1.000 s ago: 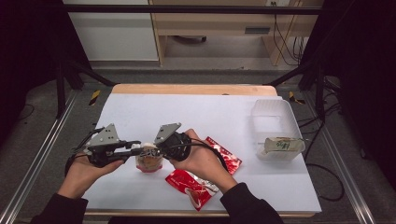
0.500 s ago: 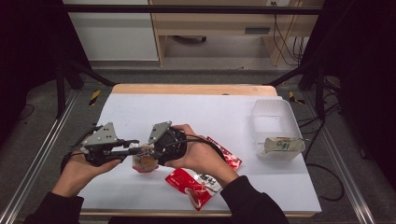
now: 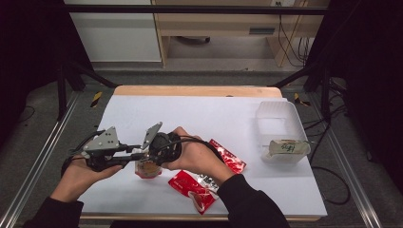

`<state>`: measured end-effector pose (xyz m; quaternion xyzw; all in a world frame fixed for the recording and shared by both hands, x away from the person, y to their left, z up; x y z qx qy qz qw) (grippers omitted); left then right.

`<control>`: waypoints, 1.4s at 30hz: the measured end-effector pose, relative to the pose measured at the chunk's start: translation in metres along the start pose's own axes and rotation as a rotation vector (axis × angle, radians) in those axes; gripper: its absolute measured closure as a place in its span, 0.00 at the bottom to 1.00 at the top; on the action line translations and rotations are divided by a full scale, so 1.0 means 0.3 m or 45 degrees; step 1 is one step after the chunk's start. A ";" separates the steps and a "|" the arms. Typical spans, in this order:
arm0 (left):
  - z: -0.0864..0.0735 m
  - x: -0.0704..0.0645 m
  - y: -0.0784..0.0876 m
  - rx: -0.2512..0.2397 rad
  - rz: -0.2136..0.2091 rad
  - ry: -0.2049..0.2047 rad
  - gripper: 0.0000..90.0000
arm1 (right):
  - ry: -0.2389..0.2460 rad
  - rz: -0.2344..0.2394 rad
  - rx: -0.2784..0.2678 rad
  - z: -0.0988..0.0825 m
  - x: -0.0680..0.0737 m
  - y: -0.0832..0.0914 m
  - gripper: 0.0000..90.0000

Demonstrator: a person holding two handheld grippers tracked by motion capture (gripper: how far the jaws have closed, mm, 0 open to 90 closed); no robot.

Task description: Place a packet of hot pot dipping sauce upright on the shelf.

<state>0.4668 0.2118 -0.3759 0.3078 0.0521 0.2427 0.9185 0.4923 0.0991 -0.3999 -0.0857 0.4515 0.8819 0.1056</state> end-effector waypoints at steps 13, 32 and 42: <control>-0.003 0.010 0.014 -0.128 0.044 0.071 0.52 | 0.045 -0.007 0.026 0.021 -0.012 0.042 0.97; -0.295 0.024 -0.059 -0.096 0.189 0.280 0.12 | 0.093 -0.157 0.088 -0.062 -0.141 0.208 0.97; -0.361 0.049 -0.054 -0.162 0.281 0.370 0.09 | 0.054 -0.217 0.094 -0.125 -0.185 0.295 0.97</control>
Point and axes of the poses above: each handheld gripper's, and its own axes: y roughly backward along the jaws, z roughly out of its top, x roughly to its left, the point moved 7 cm from there along -y, roughly forward along the jaws, and after that the axes turned 4 degrees about y, right-handed, at the moved point
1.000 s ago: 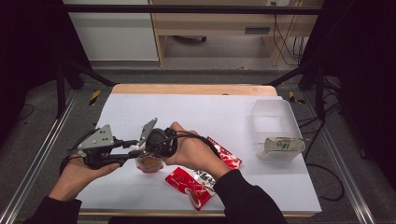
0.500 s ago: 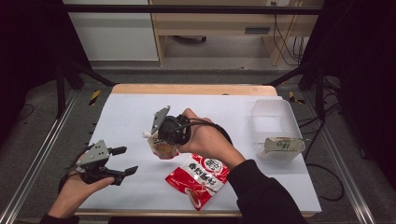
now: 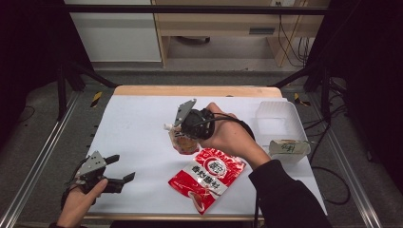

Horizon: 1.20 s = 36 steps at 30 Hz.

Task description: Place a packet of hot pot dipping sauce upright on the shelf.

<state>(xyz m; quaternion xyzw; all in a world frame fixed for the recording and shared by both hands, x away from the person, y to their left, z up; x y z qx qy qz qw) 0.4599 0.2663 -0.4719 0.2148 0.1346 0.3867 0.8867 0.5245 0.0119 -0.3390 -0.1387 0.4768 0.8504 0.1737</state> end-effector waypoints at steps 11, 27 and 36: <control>-0.017 -0.009 -0.023 0.041 0.032 -0.046 0.09 | -0.050 -0.063 -0.004 -0.080 -0.061 0.075 0.97; -0.028 0.010 -0.005 0.040 0.080 -0.045 0.09 | -0.123 -0.157 0.003 -0.234 -0.140 0.212 0.97; -0.028 0.013 0.000 0.035 0.087 -0.042 0.09 | -0.193 -0.213 -0.016 -0.335 -0.198 0.297 0.97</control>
Point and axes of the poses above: each handheld gripper's, and its own axes: y roughly backward along the jaws, z roughly out of its top, x roughly to its left, the point moved 7 cm from there along -y, roughly forward along the jaws, and after that the axes turned 4 degrees about y, right-handed, at the moved point
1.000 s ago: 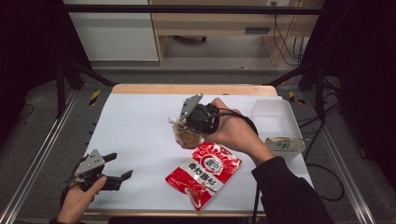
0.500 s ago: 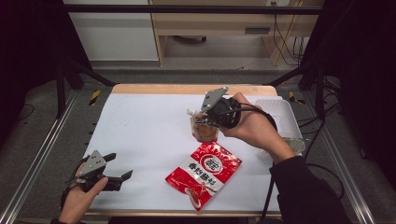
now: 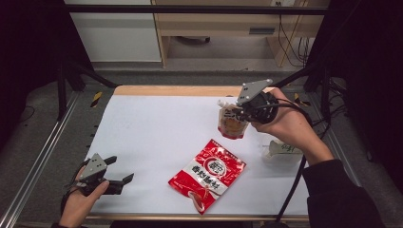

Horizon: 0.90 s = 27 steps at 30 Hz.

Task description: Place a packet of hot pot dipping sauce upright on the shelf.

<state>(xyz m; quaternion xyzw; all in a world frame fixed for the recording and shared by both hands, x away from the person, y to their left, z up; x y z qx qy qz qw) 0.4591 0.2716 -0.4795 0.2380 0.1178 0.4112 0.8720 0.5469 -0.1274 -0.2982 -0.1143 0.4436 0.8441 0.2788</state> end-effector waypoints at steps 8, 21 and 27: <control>0.005 0.006 0.013 -0.028 0.012 0.004 0.09 | -0.051 -0.039 -0.014 -0.059 -0.064 0.060 0.97; 0.015 0.010 0.023 -0.055 0.044 -0.014 0.08 | -0.103 -0.074 -0.024 -0.181 -0.150 0.120 0.97; 0.014 0.017 0.028 -0.060 0.047 -0.008 0.09 | -0.132 -0.098 -0.023 -0.229 -0.189 0.143 0.97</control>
Point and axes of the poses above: each handheld gripper's, and its own axes: y roughly backward along the jaws, z roughly out of its top, x roughly to its left, the point moved 7 cm from there along -y, roughly forward along the jaws, and after that the axes turned 4 degrees about y, right-handed, at the moved point
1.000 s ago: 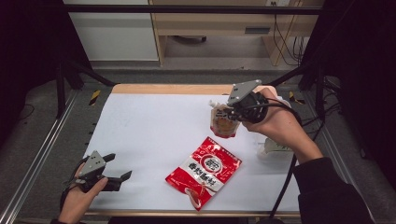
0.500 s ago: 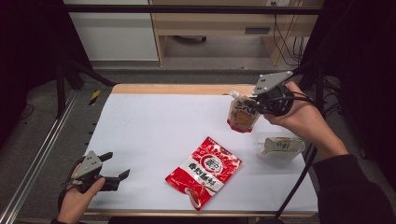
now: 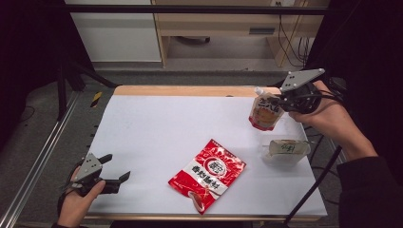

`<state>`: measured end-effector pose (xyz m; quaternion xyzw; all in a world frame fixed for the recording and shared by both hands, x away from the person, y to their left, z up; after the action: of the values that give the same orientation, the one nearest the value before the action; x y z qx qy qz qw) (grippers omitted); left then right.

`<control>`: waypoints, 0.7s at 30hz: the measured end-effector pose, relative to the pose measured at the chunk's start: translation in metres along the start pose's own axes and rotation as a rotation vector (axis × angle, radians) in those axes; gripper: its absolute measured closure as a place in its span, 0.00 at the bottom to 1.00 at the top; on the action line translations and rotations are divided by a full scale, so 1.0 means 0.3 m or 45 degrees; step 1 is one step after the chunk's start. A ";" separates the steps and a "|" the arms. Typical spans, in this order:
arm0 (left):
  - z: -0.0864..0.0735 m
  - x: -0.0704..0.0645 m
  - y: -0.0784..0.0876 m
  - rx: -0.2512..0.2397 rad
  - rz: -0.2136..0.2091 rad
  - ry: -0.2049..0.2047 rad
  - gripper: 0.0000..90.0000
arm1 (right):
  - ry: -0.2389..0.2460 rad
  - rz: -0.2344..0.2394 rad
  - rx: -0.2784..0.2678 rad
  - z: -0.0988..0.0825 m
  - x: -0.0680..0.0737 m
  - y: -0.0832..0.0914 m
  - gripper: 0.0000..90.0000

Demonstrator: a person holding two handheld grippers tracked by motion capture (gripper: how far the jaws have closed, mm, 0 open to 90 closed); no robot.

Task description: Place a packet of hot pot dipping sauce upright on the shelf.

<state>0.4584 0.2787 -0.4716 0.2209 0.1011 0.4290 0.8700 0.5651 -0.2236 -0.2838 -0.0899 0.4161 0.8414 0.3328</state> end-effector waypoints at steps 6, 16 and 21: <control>-0.001 -0.007 -0.002 0.010 -0.011 -0.009 0.08 | -0.009 -0.027 0.005 -0.029 -0.028 0.016 0.97; -0.005 -0.008 -0.005 0.021 -0.012 -0.013 0.09 | 0.021 -0.016 0.055 -0.098 -0.039 0.007 0.97; -0.007 -0.011 -0.006 0.028 -0.014 -0.017 0.09 | 0.007 0.006 0.058 -0.141 -0.038 -0.004 0.97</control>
<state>0.4568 0.2758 -0.4744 0.2327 0.1011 0.4216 0.8706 0.5692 -0.2608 -0.3067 -0.0837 0.4361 0.8324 0.3316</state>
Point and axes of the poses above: each handheld gripper's, and its own axes: y roughly backward along the jaws, z roughly out of its top, x roughly to its left, the point moved 7 cm from there along -y, roughly forward along the jaws, and after that the axes turned 4 degrees about y, right-handed, at the moved point
